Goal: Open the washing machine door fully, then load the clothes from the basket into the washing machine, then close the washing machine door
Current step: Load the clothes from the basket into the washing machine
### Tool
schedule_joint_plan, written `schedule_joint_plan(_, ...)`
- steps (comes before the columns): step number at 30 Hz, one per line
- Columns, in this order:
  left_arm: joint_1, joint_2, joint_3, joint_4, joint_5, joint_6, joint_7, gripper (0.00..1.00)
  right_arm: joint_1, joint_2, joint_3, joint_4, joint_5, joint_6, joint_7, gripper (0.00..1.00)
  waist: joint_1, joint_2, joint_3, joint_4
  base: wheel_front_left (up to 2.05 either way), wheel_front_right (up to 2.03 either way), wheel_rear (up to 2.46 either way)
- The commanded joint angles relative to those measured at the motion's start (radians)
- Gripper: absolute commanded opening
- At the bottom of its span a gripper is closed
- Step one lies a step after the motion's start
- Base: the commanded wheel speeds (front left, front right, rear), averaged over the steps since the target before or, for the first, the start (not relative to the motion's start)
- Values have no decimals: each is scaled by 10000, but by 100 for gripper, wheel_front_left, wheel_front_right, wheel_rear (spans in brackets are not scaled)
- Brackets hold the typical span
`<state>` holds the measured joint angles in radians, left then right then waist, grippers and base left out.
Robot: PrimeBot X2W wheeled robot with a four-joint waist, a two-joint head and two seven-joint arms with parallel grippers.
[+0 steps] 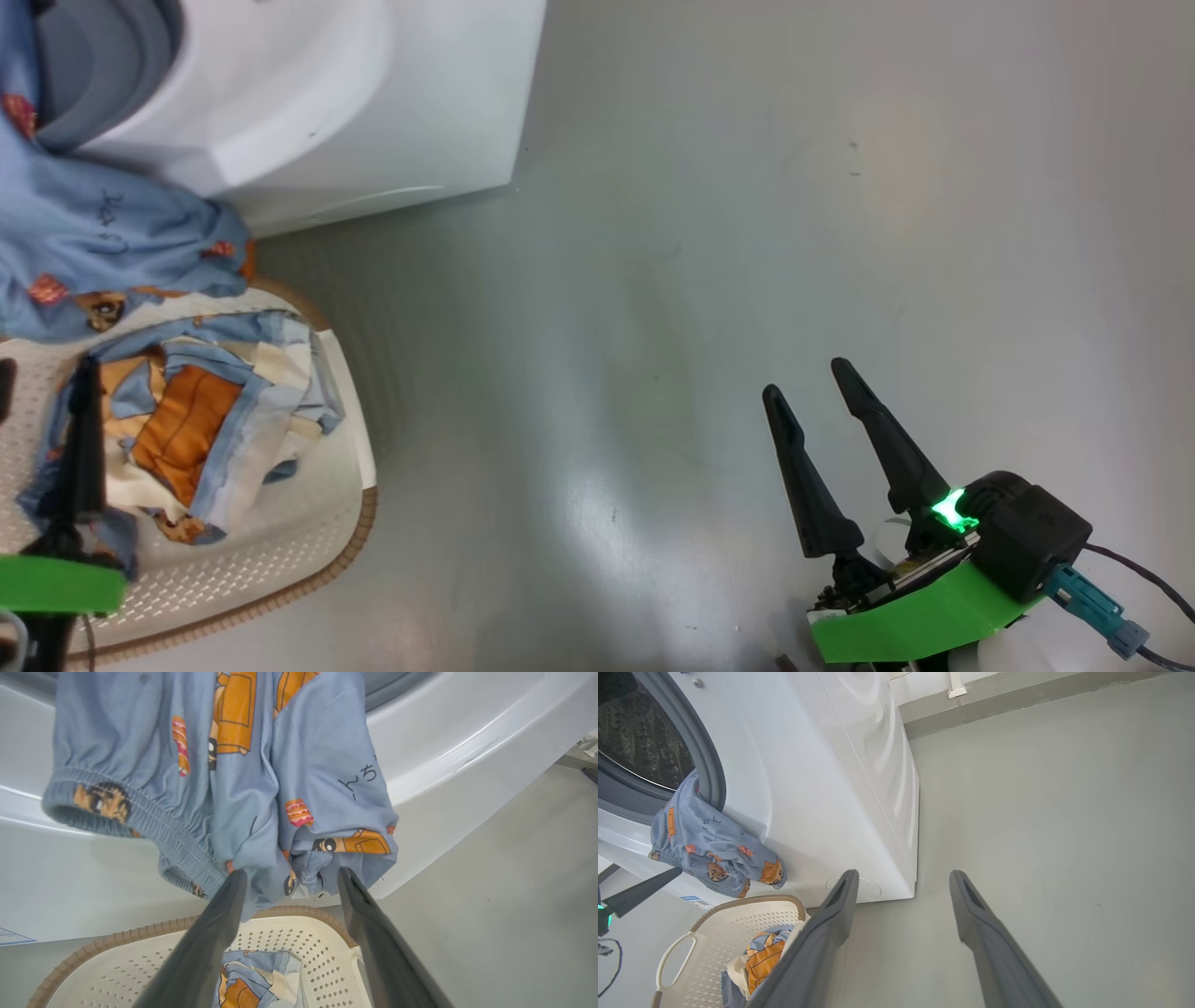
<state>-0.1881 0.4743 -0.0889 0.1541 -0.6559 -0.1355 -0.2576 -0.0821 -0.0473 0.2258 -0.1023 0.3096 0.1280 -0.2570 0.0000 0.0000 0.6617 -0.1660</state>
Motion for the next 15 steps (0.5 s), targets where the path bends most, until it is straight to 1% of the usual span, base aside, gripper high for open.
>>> schedule_joint_plan(1, -243, 450, 379, -21, -104, 48, -42, 100, 232, -29, 302, -285, 34, 27, -48, 100, 0, 0, 133, -132, 0, 0, 0)
schedule_joint_plan(15, -1261, 1039, 257, 786, -684, 48, -42, 100, 530, -29, 492, -632, 93, 27, -48, 100, 0, 0, 574, -644, 0, 0, 0)
